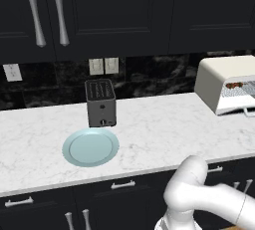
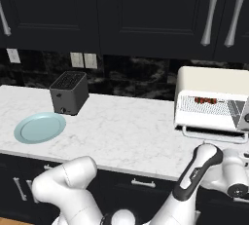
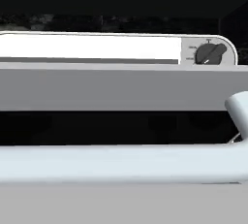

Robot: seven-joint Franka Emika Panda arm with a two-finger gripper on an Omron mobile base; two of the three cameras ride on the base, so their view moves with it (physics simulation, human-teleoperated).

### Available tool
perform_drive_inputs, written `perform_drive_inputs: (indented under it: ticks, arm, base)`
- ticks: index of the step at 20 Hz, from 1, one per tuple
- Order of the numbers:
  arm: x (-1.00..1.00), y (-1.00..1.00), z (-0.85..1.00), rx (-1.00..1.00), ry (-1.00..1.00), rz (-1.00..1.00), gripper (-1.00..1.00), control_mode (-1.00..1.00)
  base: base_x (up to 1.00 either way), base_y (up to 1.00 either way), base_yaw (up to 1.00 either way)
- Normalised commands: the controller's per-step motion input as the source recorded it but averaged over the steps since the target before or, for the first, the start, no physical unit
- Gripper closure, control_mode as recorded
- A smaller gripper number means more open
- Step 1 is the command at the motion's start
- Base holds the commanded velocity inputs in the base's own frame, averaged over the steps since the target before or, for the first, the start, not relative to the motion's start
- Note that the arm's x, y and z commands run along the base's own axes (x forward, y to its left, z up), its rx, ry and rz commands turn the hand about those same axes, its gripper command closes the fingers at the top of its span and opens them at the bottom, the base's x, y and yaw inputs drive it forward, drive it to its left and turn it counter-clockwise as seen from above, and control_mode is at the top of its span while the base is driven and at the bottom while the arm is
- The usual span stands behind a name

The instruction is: Pick up the kebab skewer and baguette bread, and place them inside the toaster oven. Close the toaster oven door and start by setting the timer.

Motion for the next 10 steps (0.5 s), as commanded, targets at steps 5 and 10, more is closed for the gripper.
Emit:
perform_drive_inputs:
  ticks: [5,10]
  arm:
    - [0.41,0.00,0.41,0.00,0.00,0.00,-1.00,-1.00]
    - [0.42,0.00,0.28,0.00,0.00,0.00,-1.00,-1.00]
  base:
    - [0.00,0.00,0.00]
    - [0.00,0.00,0.00]
